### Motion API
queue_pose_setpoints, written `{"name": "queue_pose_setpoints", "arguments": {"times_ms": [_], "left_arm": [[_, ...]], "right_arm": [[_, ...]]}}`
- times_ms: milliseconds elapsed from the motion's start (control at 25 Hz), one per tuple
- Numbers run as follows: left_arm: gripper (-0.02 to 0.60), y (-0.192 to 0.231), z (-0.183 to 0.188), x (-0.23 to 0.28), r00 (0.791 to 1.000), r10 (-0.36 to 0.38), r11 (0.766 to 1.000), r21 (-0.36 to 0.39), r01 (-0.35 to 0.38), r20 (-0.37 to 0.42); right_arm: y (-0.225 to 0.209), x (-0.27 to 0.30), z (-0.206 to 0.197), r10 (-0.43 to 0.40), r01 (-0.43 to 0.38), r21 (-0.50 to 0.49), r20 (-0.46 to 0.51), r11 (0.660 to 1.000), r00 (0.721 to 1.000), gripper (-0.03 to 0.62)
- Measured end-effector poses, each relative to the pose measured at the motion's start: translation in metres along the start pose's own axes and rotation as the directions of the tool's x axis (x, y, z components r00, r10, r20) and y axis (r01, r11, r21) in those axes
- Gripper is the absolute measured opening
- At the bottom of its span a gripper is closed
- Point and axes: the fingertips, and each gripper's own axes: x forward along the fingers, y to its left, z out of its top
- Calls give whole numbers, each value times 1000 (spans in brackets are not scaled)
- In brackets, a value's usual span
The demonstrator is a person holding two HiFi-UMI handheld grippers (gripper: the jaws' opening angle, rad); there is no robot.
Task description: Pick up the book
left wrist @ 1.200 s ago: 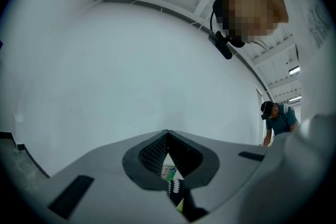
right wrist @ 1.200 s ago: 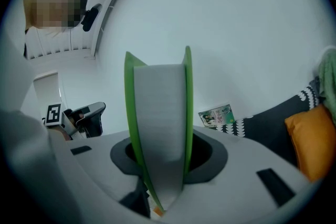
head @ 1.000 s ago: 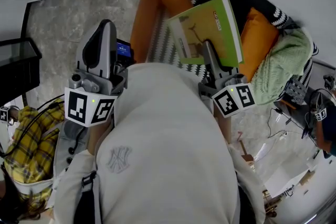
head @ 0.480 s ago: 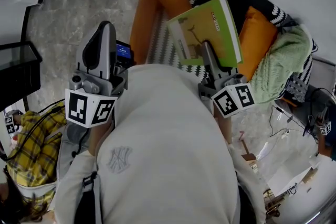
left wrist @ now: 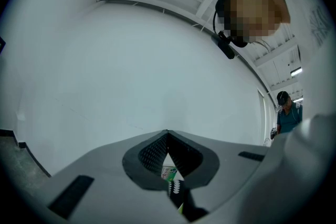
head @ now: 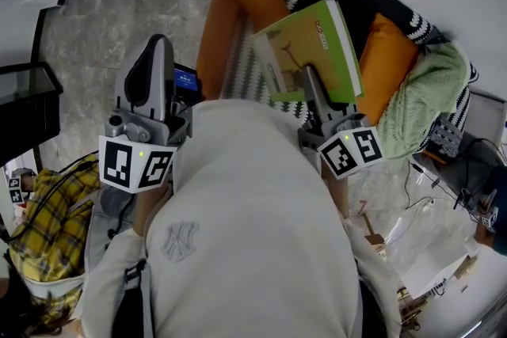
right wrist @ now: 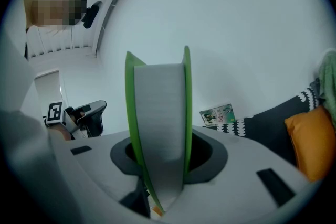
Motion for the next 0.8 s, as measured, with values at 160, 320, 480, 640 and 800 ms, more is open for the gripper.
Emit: {"name": "queue_pose_setpoints", "arguments": {"times_ms": [160, 320, 480, 640, 800], "left_arm": [[2, 0, 0, 1, 1000, 1, 1000, 0, -1, 0], [2, 0, -1, 6, 1000, 3, 1000, 0, -3, 0], [2, 0, -3, 6, 1000, 2, 1000, -4, -2, -2], [2, -1, -3, 5, 1000, 2, 1000, -6, -2, -2], [2, -2, -6, 10, 1000, 6, 1000, -7, -6, -3]], "right_arm": [[2, 1, 0, 14, -15, -13, -9, 1000, 1000, 146], [0, 5, 1, 21, -21, -21, -17, 1000, 1000, 146], [0, 5, 0, 18, -19, -19, -17, 1000, 1000, 146], [1, 2, -2, 23, -23, -24, -22, 999, 1000, 144], [-3, 5, -2, 32, -32, -24, -30, 999, 999, 144]]}}
